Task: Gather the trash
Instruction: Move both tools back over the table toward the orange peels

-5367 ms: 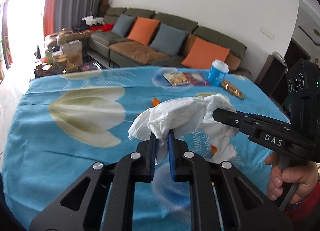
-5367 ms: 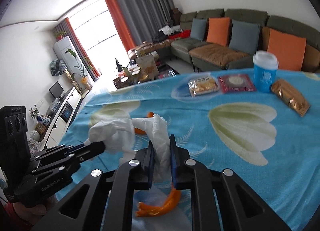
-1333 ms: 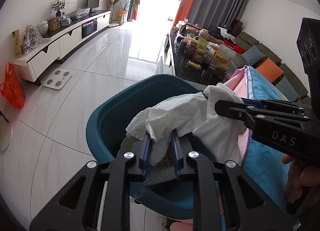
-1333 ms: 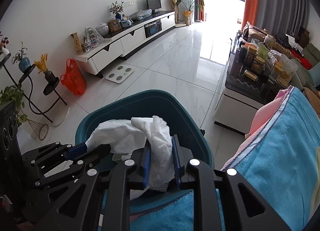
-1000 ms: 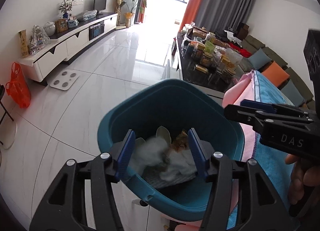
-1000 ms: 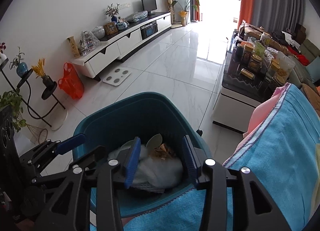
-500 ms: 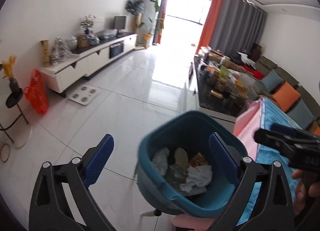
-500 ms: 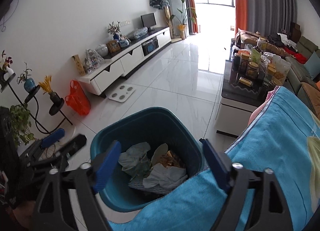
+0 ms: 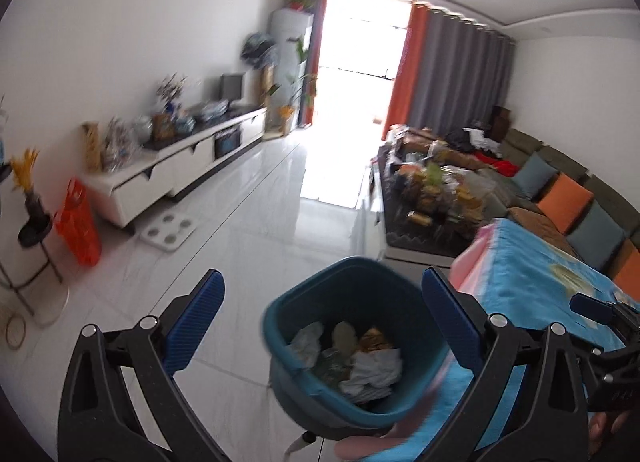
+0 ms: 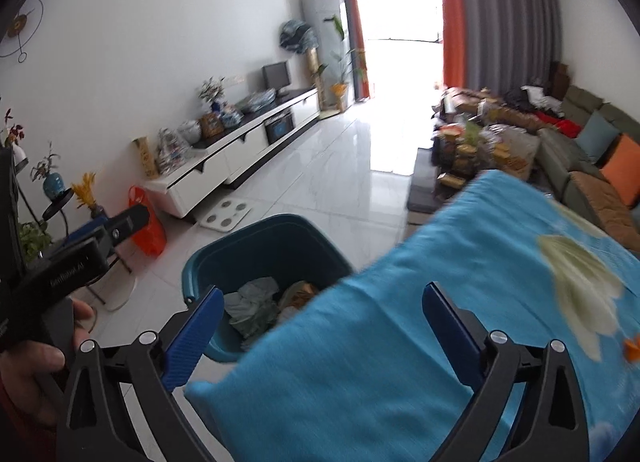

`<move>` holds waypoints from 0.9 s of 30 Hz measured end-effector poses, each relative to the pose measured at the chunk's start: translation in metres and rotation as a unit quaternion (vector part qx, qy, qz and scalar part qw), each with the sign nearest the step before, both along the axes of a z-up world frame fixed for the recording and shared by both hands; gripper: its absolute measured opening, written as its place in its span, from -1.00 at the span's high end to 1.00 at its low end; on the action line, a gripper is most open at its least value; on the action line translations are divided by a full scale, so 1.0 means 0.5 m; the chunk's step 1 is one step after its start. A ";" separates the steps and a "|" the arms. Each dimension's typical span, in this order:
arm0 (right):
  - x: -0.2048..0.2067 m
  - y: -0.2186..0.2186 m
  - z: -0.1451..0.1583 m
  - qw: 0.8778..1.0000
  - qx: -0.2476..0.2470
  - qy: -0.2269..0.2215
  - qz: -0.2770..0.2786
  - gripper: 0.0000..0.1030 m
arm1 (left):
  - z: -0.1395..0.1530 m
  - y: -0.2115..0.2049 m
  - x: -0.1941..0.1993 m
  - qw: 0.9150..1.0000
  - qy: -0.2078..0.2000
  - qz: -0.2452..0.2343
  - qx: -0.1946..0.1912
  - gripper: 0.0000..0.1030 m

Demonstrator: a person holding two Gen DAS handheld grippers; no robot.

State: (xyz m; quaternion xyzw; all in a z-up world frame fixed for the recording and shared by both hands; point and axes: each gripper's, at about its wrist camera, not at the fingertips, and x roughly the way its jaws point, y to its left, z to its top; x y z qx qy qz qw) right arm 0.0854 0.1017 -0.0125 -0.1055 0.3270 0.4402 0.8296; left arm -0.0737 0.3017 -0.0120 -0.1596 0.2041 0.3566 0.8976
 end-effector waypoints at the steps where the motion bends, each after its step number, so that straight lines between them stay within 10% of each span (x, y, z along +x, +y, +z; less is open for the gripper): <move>1: -0.004 -0.024 0.006 1.000 0.004 -0.009 -0.012 -0.86 | 0.012 -0.022 0.005 1.000 -0.006 -0.011 0.009 -0.89; 13: -0.041 -0.291 0.031 0.980 0.034 -0.084 -0.177 -0.86 | 0.054 -0.257 0.102 0.988 -0.034 -0.149 0.025 -0.89; 27: -0.117 -0.503 0.020 0.937 0.041 -0.129 -0.321 -0.86 | 0.043 -0.493 0.154 0.949 -0.048 -0.307 0.054 -0.89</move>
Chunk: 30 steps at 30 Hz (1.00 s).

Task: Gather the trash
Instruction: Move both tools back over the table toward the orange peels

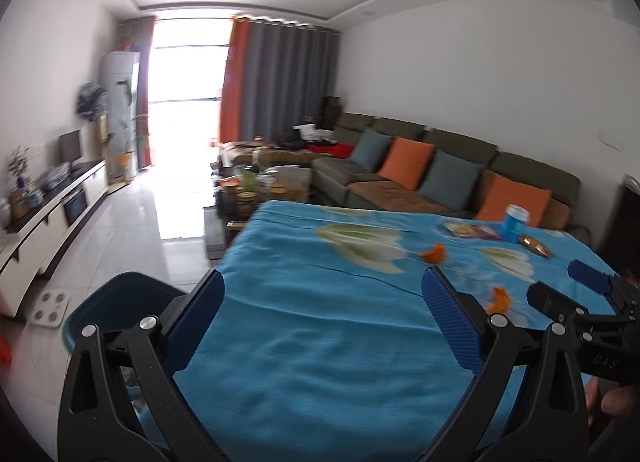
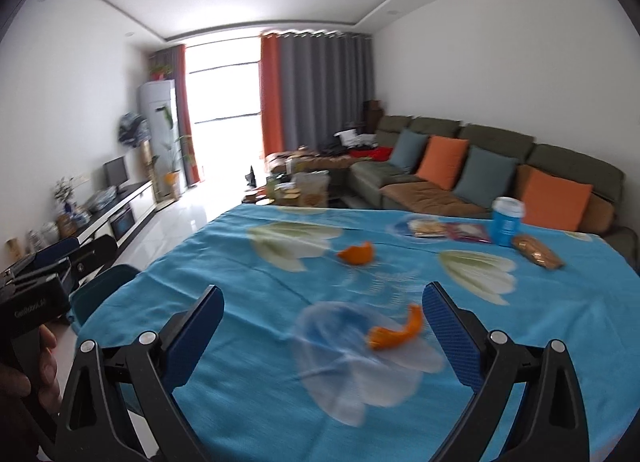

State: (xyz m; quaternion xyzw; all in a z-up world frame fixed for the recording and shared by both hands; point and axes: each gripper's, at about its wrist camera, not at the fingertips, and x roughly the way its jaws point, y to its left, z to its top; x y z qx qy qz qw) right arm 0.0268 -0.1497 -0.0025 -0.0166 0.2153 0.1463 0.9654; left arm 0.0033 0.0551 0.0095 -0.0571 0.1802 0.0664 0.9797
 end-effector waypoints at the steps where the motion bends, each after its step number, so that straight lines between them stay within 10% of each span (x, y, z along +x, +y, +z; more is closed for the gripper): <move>1: -0.008 -0.013 0.000 1.000 -0.001 -0.005 -0.013 -0.86 | -0.002 -0.009 0.001 1.000 -0.001 -0.011 0.005 -0.89; 30: 0.080 -0.091 -0.039 0.996 0.009 0.045 -0.082 -0.86 | -0.013 -0.075 0.146 0.996 0.019 -0.082 0.029 -0.89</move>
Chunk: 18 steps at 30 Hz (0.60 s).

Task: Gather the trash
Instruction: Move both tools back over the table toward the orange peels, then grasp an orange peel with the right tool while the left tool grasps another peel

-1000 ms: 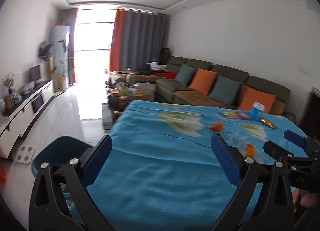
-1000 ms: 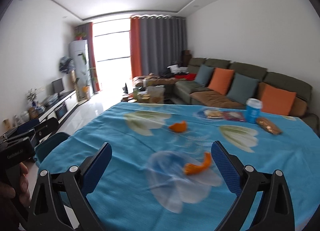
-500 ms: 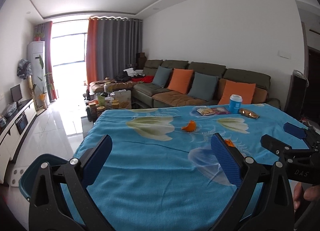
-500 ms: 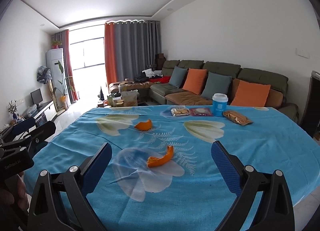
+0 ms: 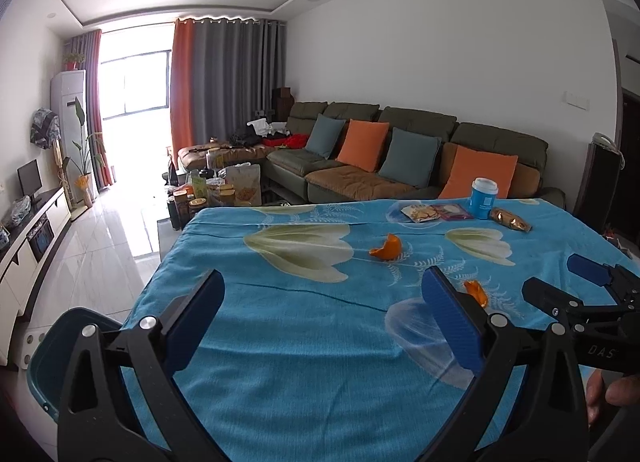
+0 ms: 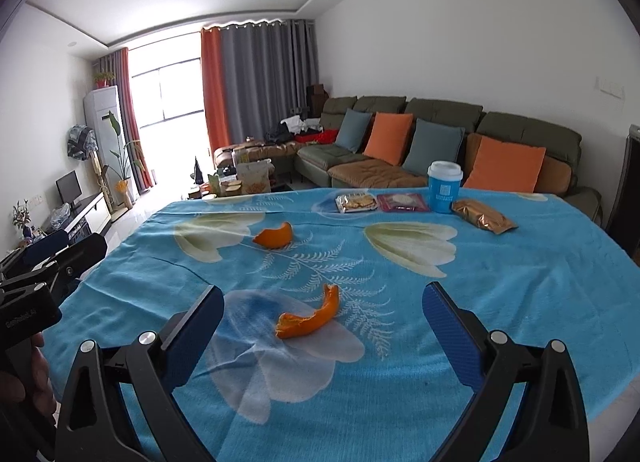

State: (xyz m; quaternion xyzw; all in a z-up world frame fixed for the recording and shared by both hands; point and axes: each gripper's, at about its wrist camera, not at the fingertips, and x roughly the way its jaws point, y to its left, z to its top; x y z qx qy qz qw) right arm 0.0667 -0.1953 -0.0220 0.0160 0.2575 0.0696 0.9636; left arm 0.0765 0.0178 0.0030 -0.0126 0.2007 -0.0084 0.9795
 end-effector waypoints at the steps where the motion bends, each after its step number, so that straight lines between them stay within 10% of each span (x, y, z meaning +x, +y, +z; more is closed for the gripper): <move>1: 0.009 -0.001 -0.002 1.000 0.001 0.004 0.000 -0.86 | 0.000 -0.003 0.009 1.000 0.000 -0.001 0.000 -0.89; 18: 0.168 -0.014 -0.083 0.988 0.059 0.141 0.034 -0.21 | -0.006 -0.059 0.222 0.998 0.034 -0.059 0.015 -0.89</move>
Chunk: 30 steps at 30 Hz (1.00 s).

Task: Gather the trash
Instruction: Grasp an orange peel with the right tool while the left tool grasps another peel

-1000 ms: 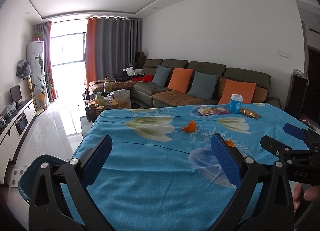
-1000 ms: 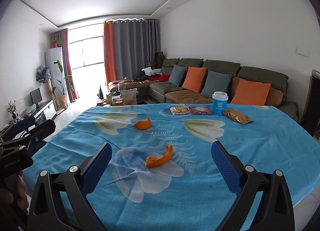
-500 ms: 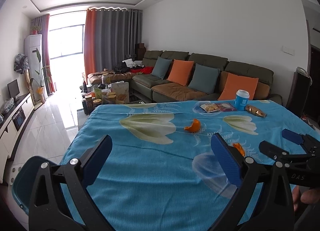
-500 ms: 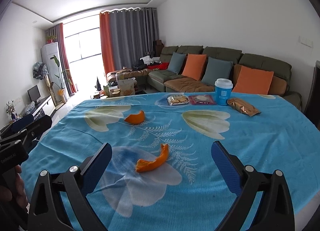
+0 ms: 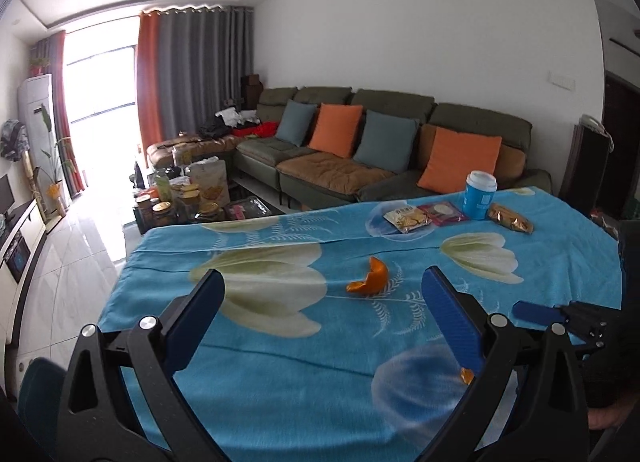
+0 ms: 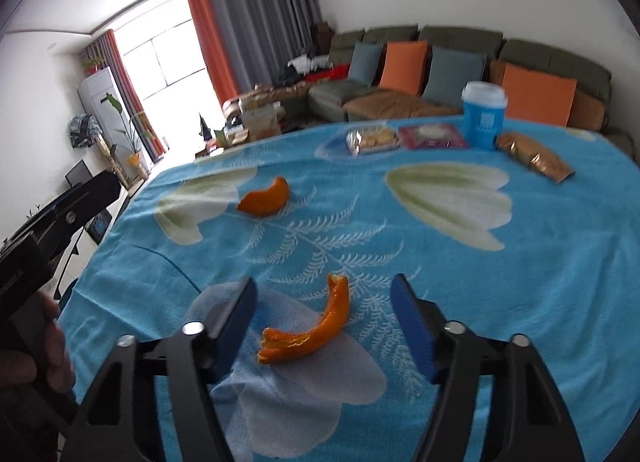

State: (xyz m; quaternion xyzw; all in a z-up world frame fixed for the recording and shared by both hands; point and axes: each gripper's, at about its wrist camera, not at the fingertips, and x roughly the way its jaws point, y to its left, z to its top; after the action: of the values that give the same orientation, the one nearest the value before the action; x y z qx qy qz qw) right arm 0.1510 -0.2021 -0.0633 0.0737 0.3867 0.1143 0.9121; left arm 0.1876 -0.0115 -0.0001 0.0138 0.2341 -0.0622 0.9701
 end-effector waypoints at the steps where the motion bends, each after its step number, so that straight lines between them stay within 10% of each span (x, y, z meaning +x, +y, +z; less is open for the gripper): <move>1: 0.005 -0.004 -0.006 1.000 0.013 0.009 0.001 -0.19 | -0.007 -0.008 0.018 1.000 0.009 -0.006 0.003 -0.89; 20: 0.037 -0.030 -0.045 0.995 0.083 0.060 0.022 0.75 | -0.135 -0.120 0.241 0.985 0.144 -0.077 0.046 -0.86; 30: 0.034 -0.032 -0.042 0.993 0.097 0.056 0.032 0.78 | -0.171 -0.118 0.295 0.975 0.197 -0.097 0.018 0.09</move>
State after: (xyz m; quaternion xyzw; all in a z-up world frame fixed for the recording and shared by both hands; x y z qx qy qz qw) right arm 0.1679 -0.2183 -0.0842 0.1559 0.4263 0.1763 0.8734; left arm 0.3350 -0.0704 -0.0855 0.0419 0.4189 -0.1533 0.8940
